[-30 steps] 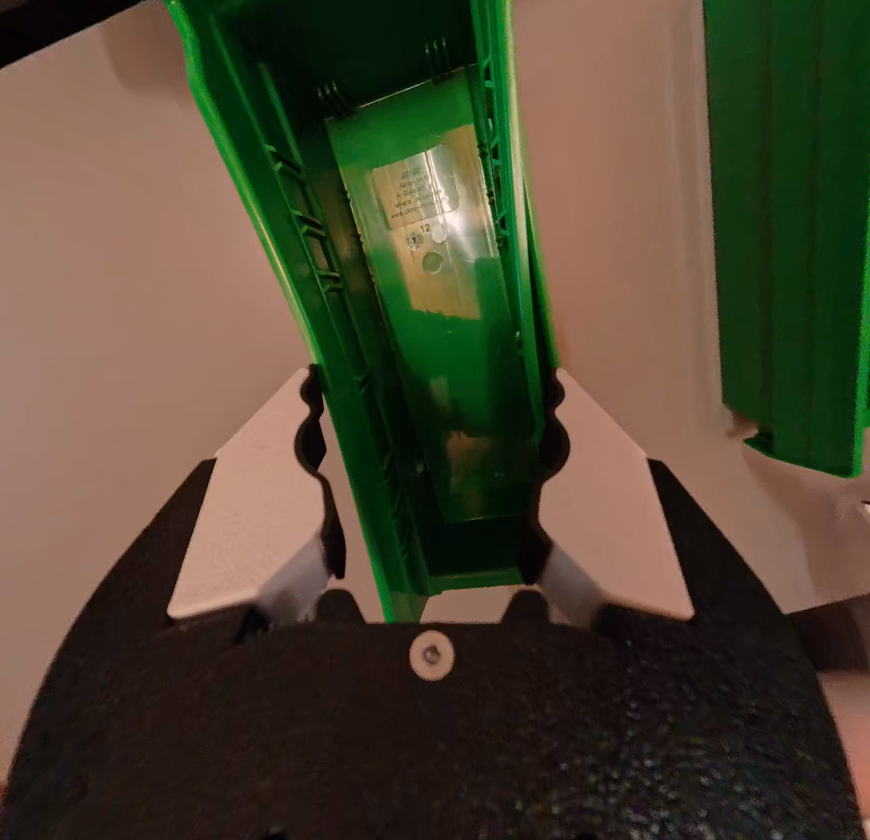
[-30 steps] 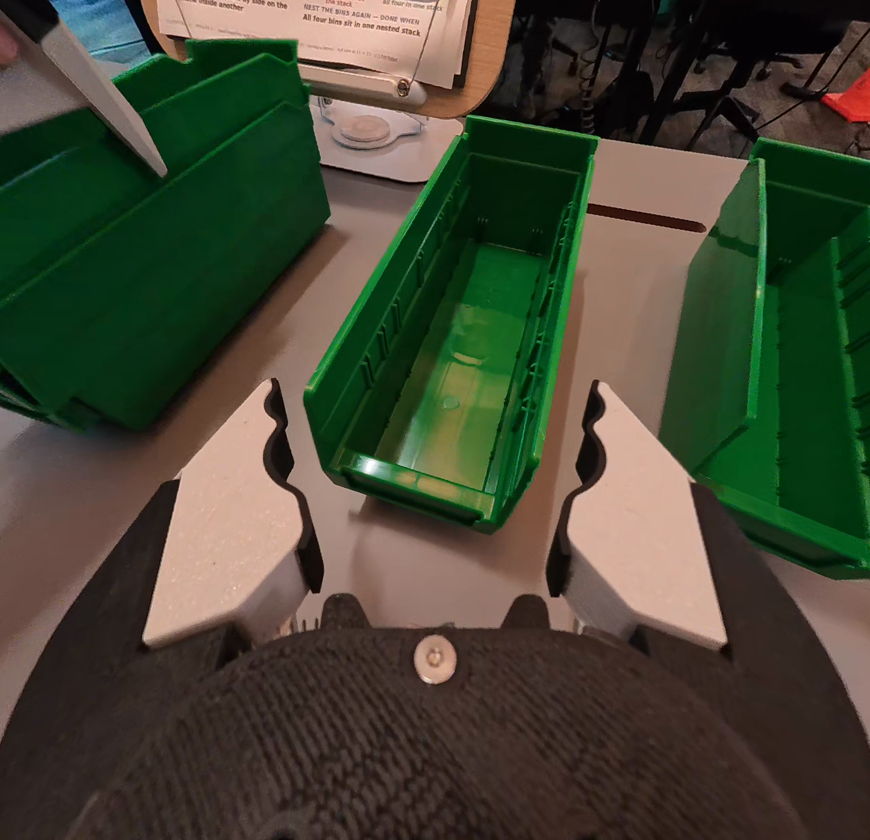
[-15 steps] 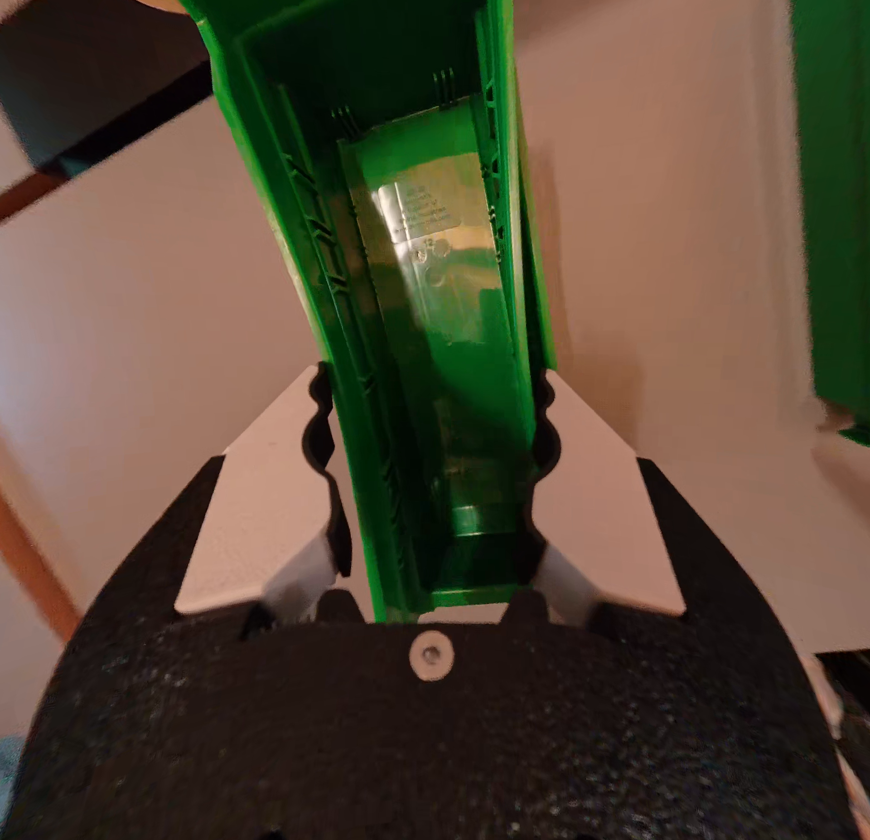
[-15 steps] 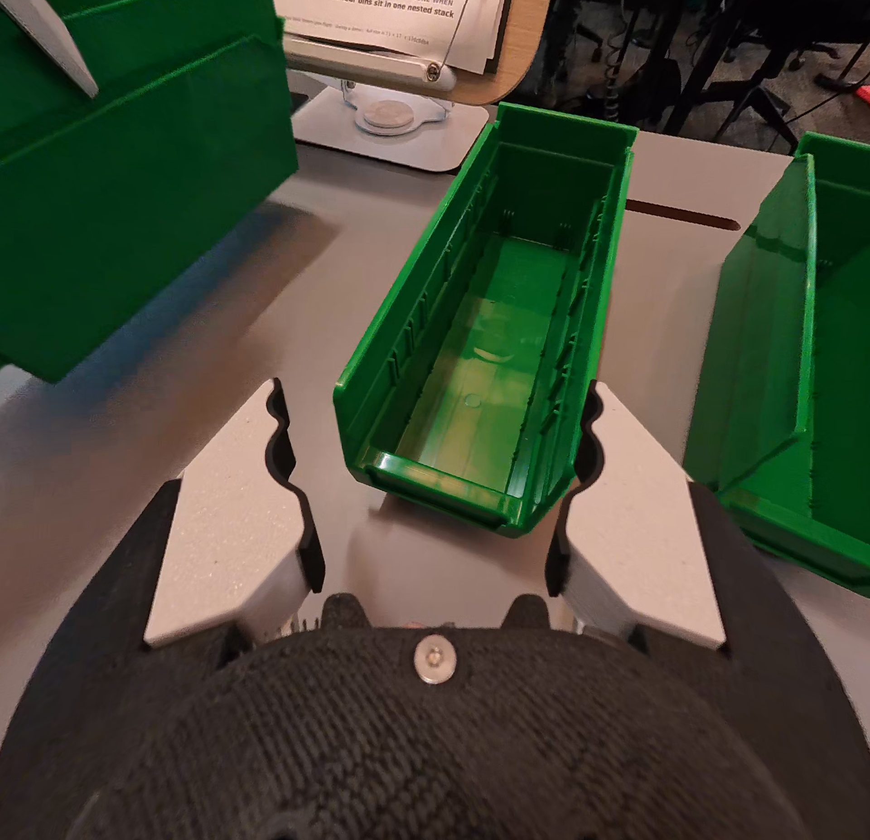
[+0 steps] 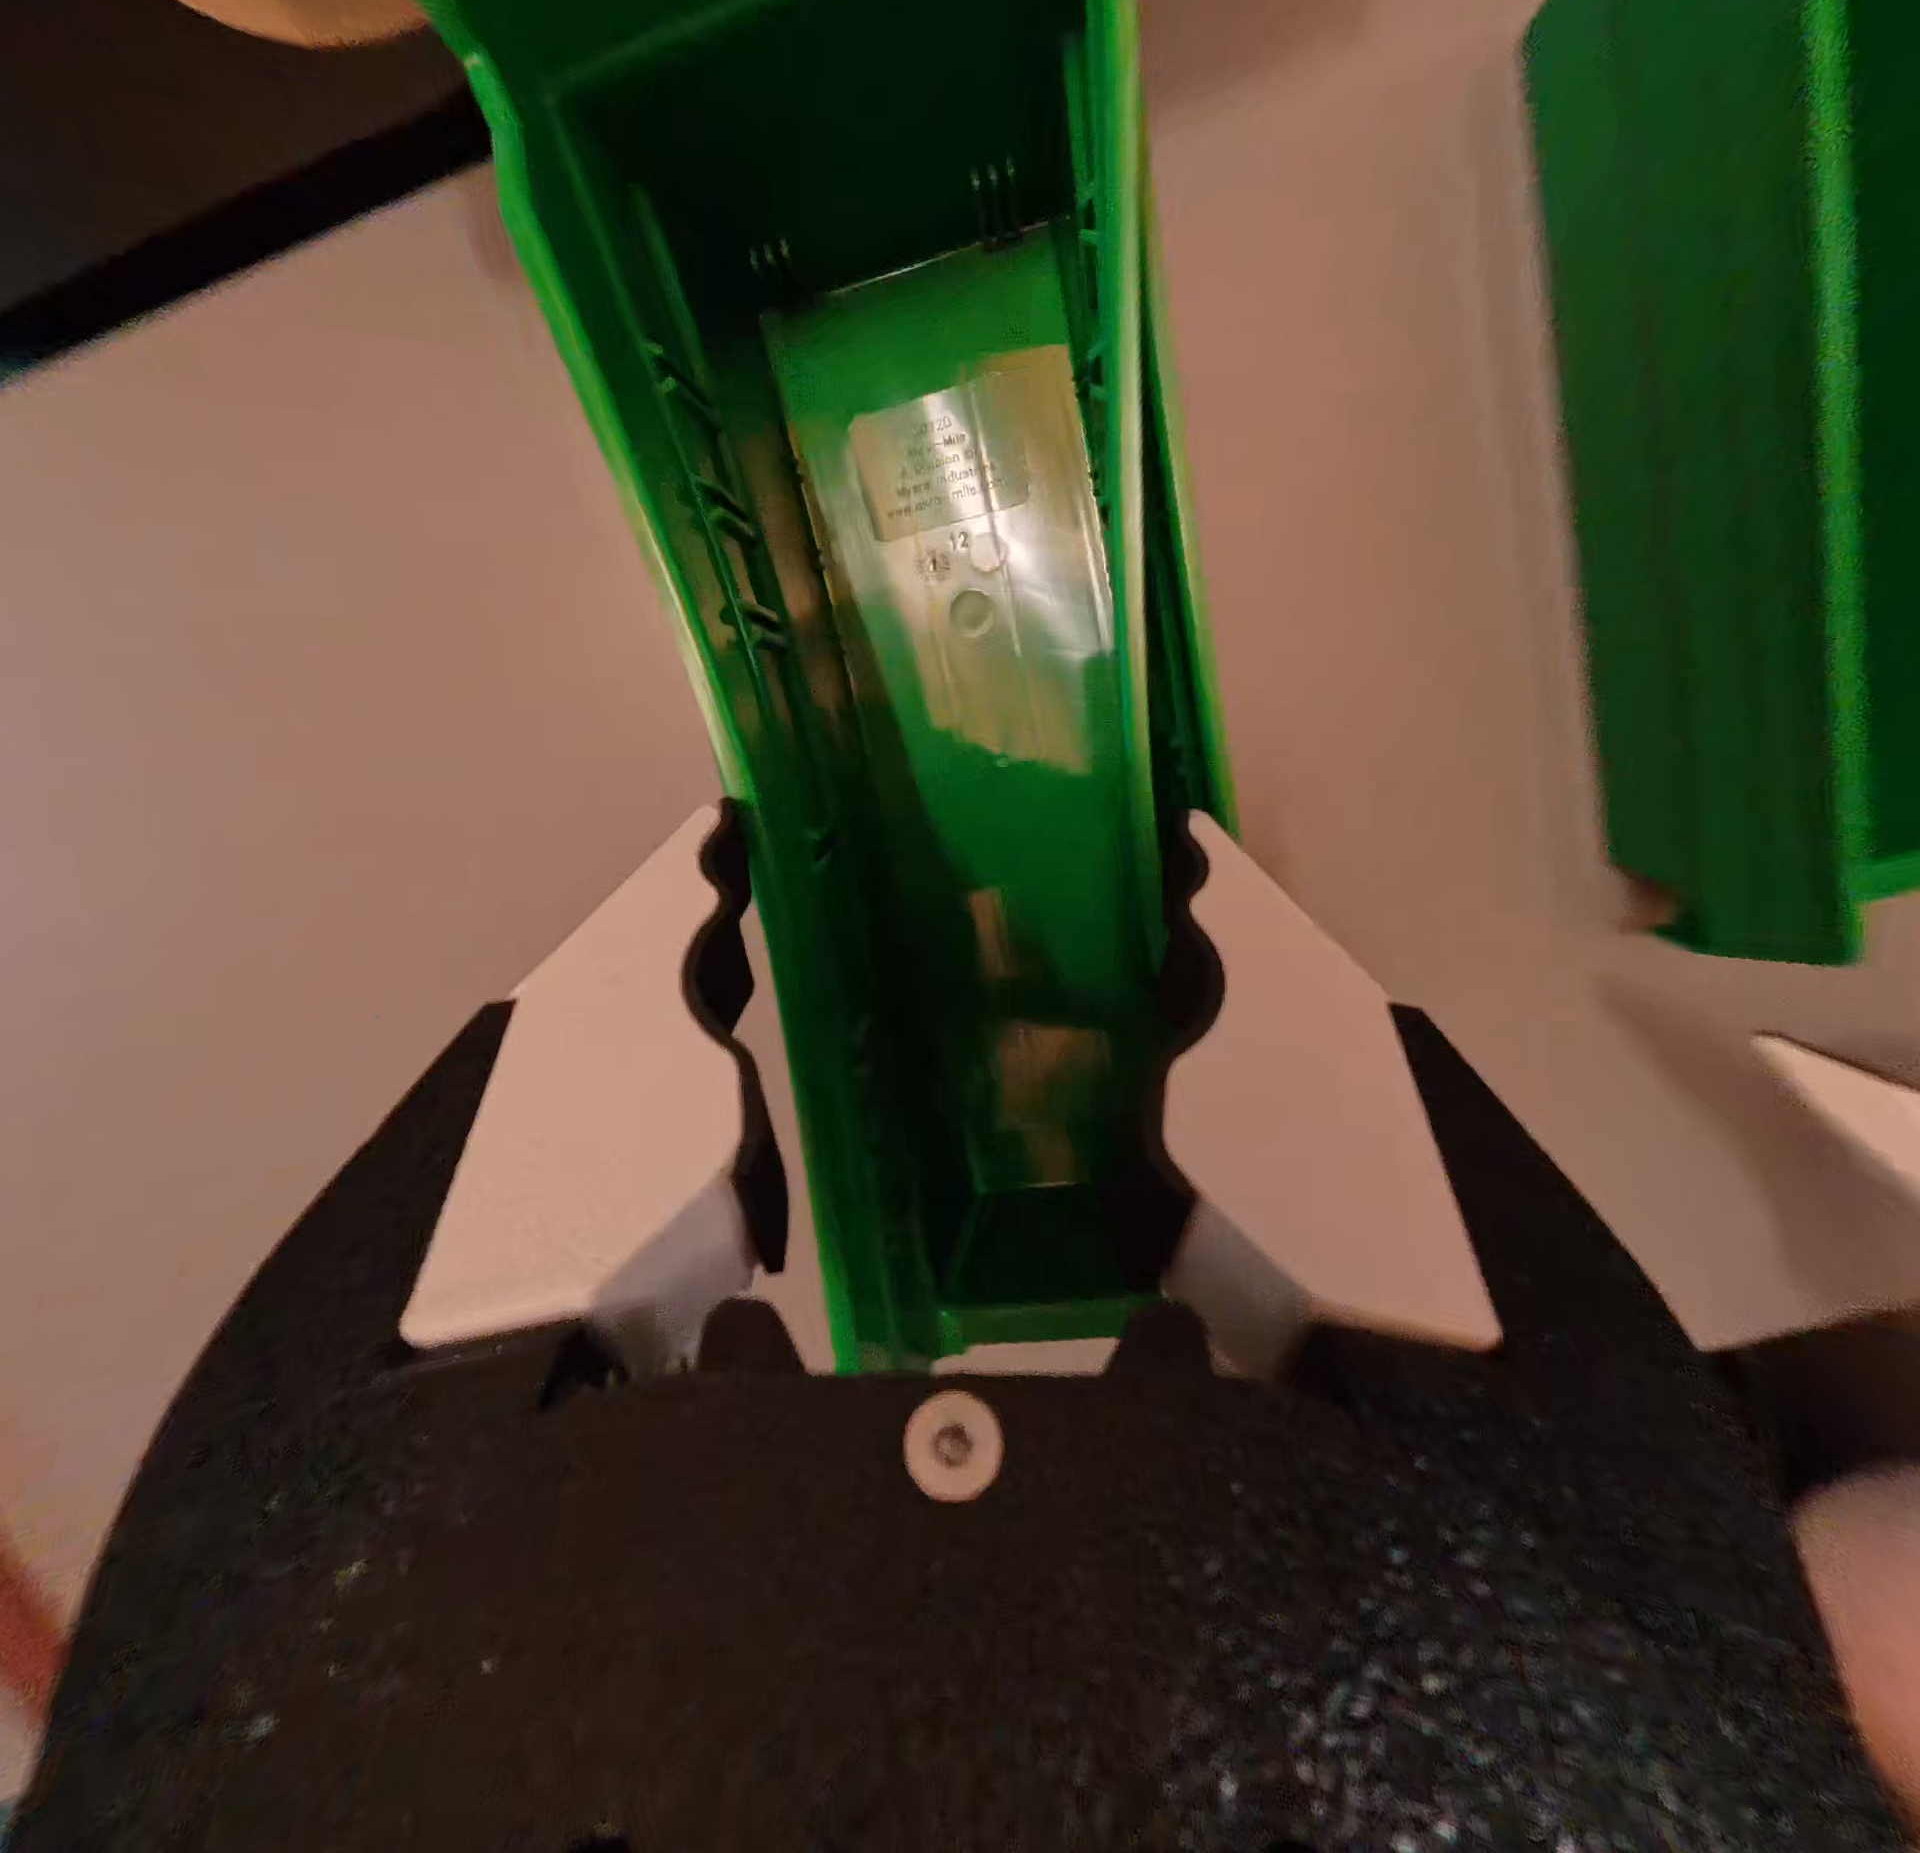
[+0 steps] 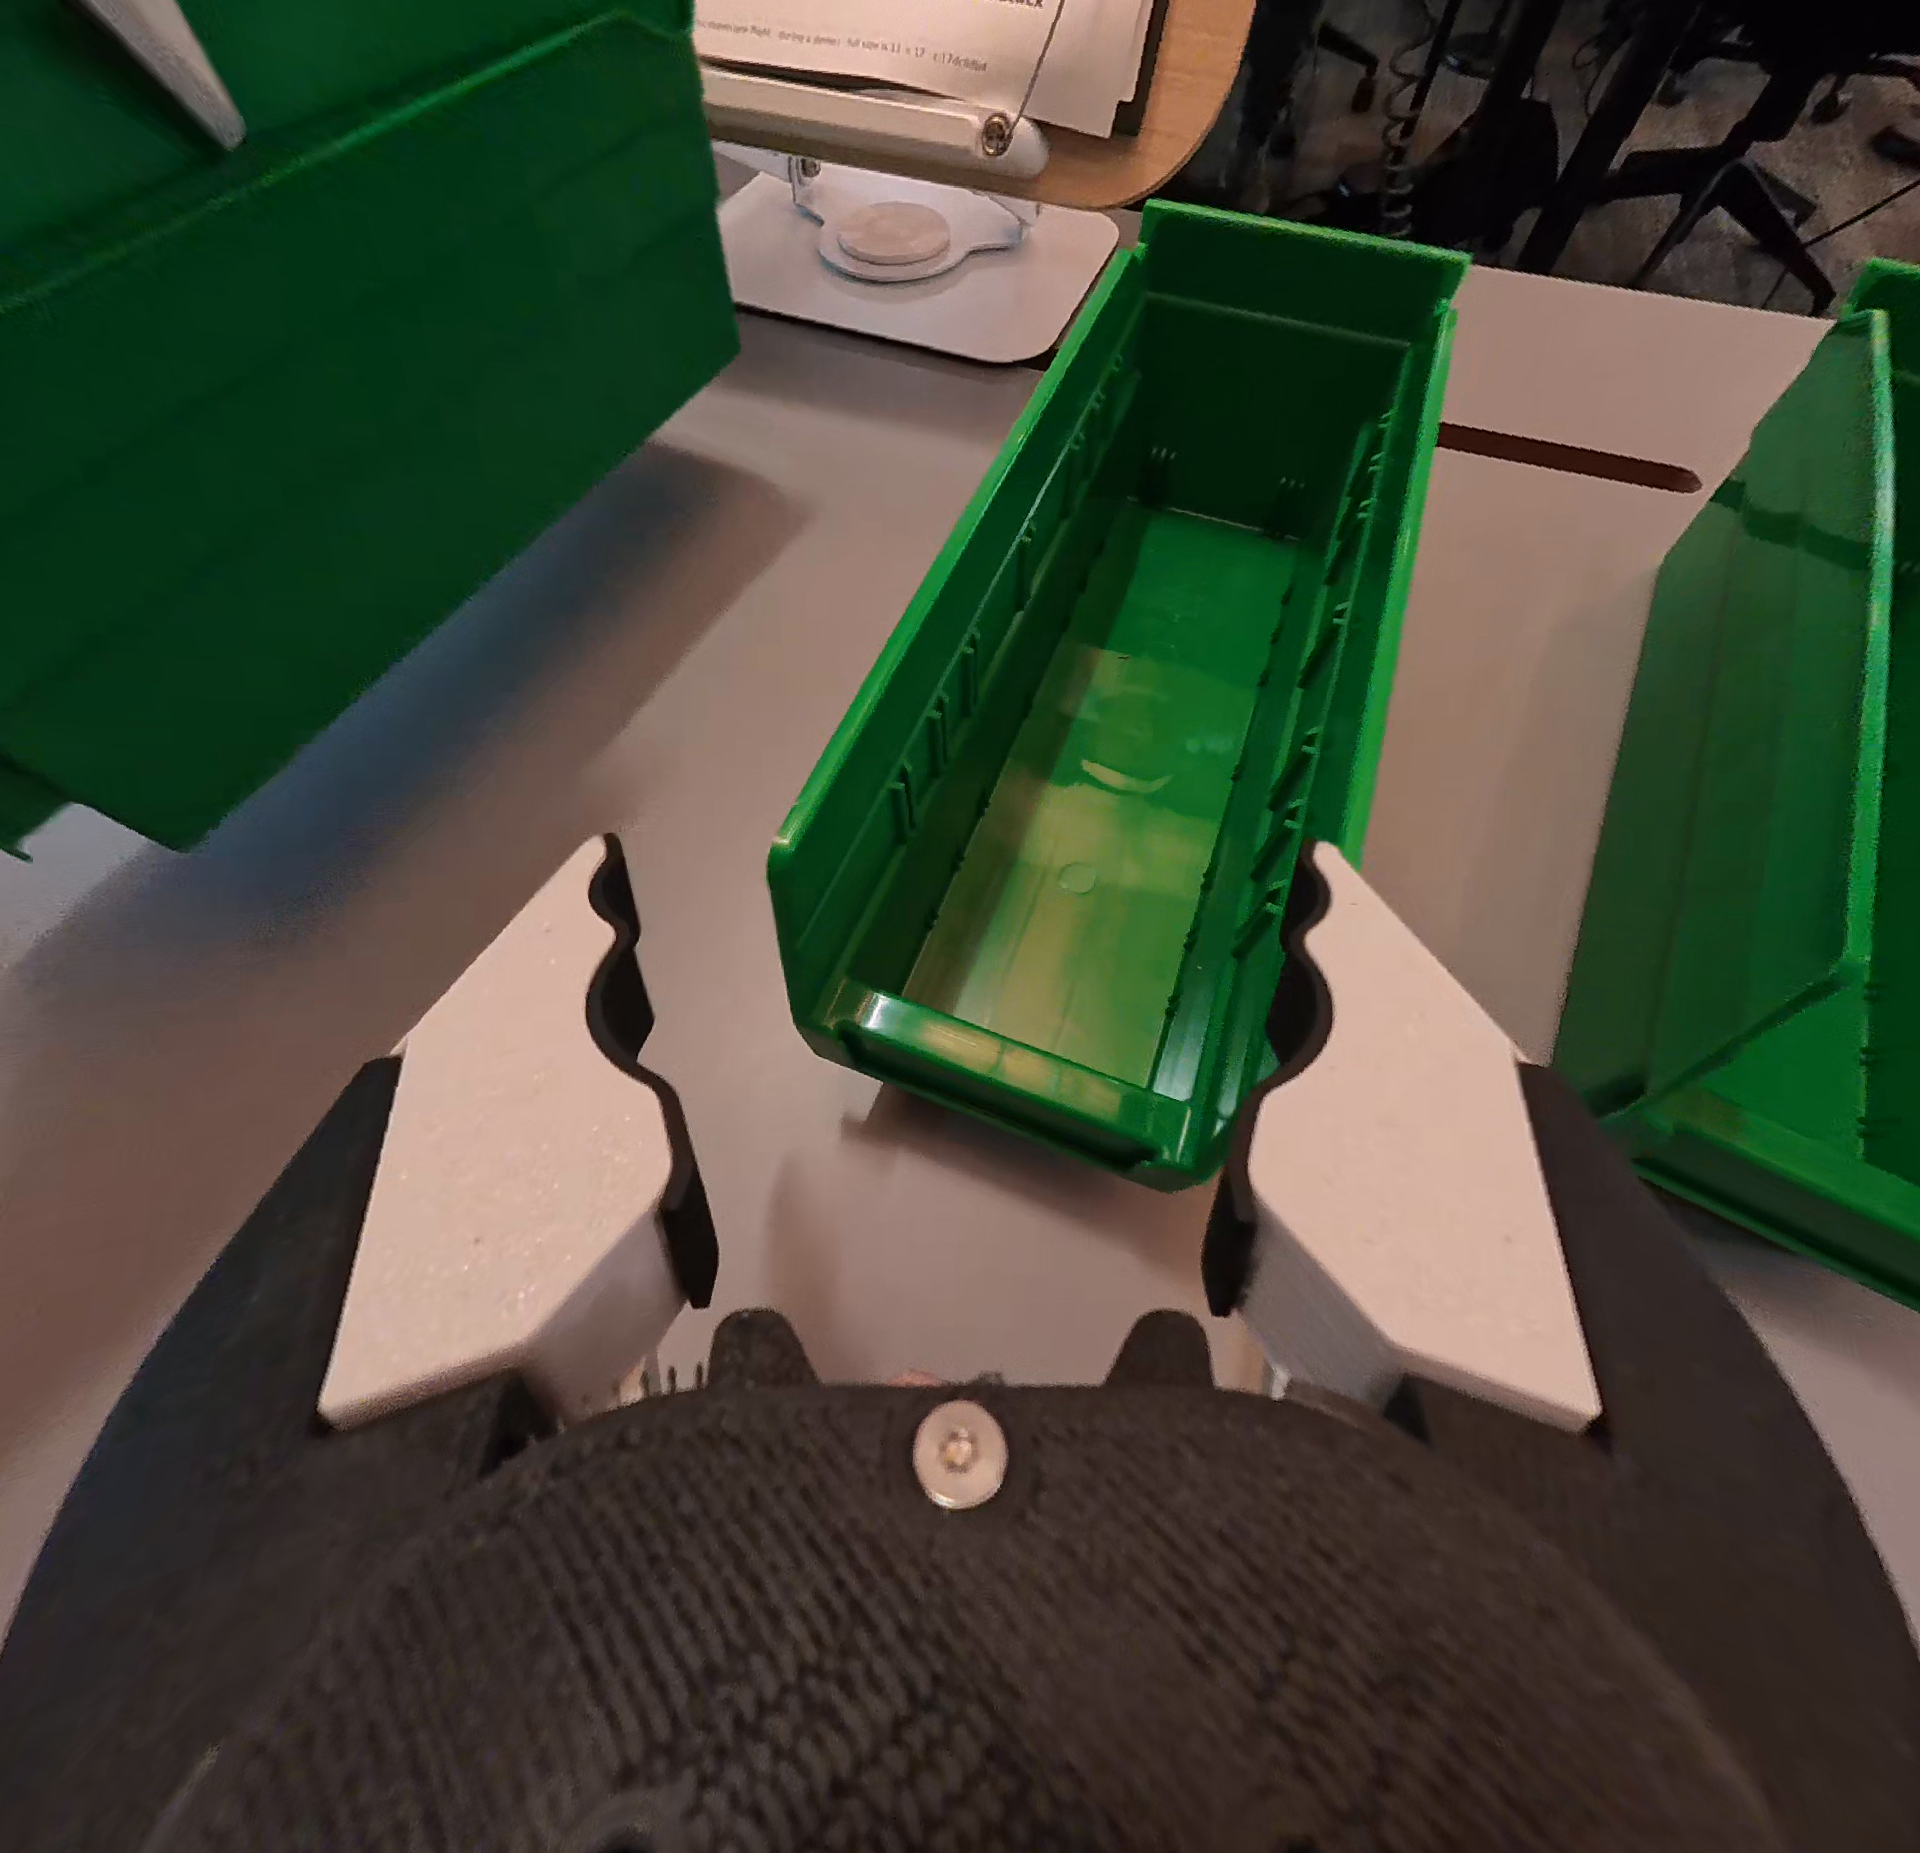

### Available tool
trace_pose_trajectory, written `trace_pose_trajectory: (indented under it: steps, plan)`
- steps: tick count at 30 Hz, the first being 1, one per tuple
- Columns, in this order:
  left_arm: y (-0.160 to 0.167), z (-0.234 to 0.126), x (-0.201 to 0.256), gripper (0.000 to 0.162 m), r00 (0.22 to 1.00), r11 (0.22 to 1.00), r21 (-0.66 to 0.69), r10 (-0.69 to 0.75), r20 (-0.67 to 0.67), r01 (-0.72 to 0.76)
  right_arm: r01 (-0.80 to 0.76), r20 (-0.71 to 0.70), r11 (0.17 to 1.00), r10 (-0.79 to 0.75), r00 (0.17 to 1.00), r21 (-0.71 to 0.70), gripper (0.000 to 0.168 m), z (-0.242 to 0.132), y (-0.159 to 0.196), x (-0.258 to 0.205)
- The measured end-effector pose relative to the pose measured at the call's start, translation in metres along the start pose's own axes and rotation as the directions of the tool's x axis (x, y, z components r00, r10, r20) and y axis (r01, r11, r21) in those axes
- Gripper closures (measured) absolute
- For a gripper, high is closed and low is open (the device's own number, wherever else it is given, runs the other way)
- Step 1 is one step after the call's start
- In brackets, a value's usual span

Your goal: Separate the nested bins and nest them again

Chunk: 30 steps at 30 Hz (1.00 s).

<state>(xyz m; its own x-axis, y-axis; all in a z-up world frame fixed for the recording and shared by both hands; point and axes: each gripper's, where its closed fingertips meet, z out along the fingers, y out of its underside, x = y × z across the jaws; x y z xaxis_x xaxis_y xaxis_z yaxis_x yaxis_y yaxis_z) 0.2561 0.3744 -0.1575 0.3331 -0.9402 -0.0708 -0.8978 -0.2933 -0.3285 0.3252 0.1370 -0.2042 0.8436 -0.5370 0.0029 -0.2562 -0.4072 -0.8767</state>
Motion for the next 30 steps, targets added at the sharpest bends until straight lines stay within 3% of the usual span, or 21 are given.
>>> trace_pose_trajectory:
  steps: [2,5,7,11,14,17,20,23,26,28,30]
  plan:
    - [-0.001,0.000,0.003,0.084,0.998,0.999,0.012,-0.047,-0.042,0.047,0.005,0.005,1.000,-0.005,1.000,0.000,0.046,0.000,0.000,-0.003]
    - [0.001,-0.001,-0.012,0.084,0.996,1.000,0.002,0.005,0.087,-0.005,0.012,0.016,1.000,-0.012,1.000,0.004,0.046,0.002,-0.002,-0.009]
    - [0.003,0.001,-0.011,0.087,0.999,0.999,0.001,-0.036,0.039,0.036,0.021,0.021,1.000,-0.021,1.000,-0.001,0.046,0.003,-0.001,-0.013]
    - [0.006,0.003,-0.029,0.086,0.984,1.000,0.006,-0.012,0.179,0.012,0.032,0.037,0.999,-0.031,0.999,-0.008,0.046,0.007,0.000,-0.020]
    - [0.014,0.013,-0.017,0.086,0.994,0.997,-0.012,-0.073,0.086,0.074,0.041,0.041,0.999,-0.040,0.998,-0.014,0.046,0.008,0.001,-0.024]
    - [0.017,0.021,-0.011,0.085,0.992,0.997,-0.027,-0.072,0.107,0.075,0.044,0.051,0.999,-0.043,0.998,-0.016,0.047,0.010,0.002,-0.028]
    - [0.017,0.025,0.006,0.087,0.992,0.991,-0.032,-0.128,0.009,0.128,0.050,0.059,0.999,-0.048,0.997,-0.019,0.047,0.010,0.003,-0.031]
    - [0.015,0.021,0.010,0.086,0.994,0.997,-0.039,-0.069,0.080,0.072,0.044,0.081,0.999,-0.044,0.996,0.004,0.049,0.009,-0.003,-0.037]
    - [0.010,0.014,0.018,0.088,0.994,0.996,-0.025,-0.089,0.062,0.091,0.045,0.110,0.999,-0.048,0.993,0.026,0.053,0.006,-0.008,-0.047]
    - [0.005,0.007,0.015,0.088,0.990,0.999,-0.005,-0.036,0.137,0.038,0.052,0.122,0.997,-0.059,0.991,0.055,0.061,0.004,-0.014,-0.055]
    - [0.005,0.003,0.021,0.087,0.994,0.999,-0.001,-0.036,0.102,0.036,0.057,0.141,0.995,-0.069,0.988,0.085,0.072,0.002,-0.019,-0.064]
